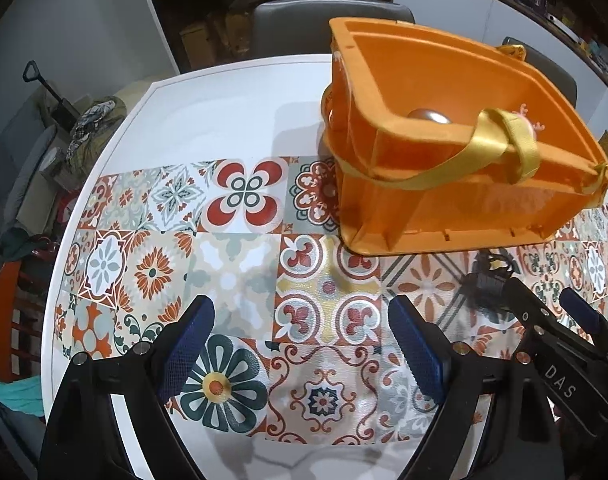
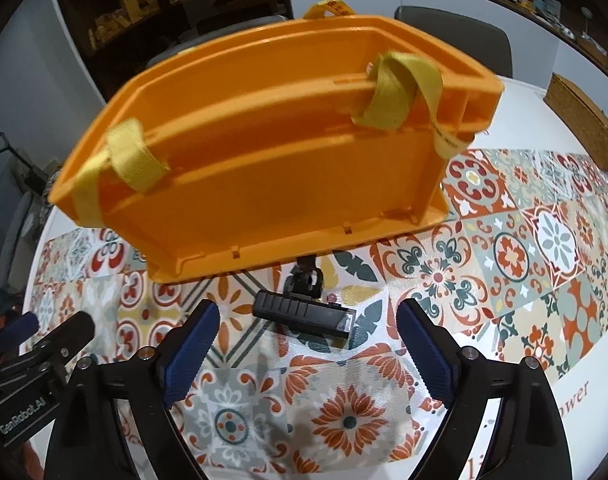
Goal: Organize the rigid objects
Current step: 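Lower the right gripper onto the black rectangular device and close on it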
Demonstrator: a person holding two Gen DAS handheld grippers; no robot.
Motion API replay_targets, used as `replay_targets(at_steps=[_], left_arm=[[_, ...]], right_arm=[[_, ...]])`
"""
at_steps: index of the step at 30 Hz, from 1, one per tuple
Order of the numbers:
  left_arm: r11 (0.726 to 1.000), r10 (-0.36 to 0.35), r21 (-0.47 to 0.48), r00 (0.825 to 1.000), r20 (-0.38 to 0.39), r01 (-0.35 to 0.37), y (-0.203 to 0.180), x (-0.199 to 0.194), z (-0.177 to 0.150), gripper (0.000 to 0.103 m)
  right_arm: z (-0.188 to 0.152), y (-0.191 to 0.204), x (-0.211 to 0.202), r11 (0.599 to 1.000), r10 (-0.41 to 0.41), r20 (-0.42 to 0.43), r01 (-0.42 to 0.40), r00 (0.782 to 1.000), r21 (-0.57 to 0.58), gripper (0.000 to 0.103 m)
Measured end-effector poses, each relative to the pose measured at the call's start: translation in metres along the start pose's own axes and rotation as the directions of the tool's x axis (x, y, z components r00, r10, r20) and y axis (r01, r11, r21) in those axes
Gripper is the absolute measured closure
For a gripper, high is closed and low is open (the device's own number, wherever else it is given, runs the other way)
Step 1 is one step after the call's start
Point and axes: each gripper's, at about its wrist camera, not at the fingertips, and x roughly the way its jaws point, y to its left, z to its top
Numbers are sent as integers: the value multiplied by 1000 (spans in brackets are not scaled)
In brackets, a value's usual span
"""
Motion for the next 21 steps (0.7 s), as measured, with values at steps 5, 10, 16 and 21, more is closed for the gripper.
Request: replay_targets(at_steps=[5, 10, 16, 21], left_arm=[[1000, 9, 2, 1000, -18, -9, 0, 11, -2, 14], [1000, 7, 2, 999, -35, -7, -1, 20, -3, 14], [1000, 11, -2, 999, -49, -11, 0, 29, -3, 14], [1000, 7, -12, 998, -58, -8, 0, 35, -3, 14]], right_arm=[[-2, -1, 15, 1000, 2, -21, -2, 1000, 13, 13], [-2, -1, 28, 1000, -6, -39, 7, 999, 22, 13], [1, 3, 43, 1000, -6, -55, 8, 998, 28, 13], [1, 8, 55, 999, -17, -63, 19, 998, 28, 13]])
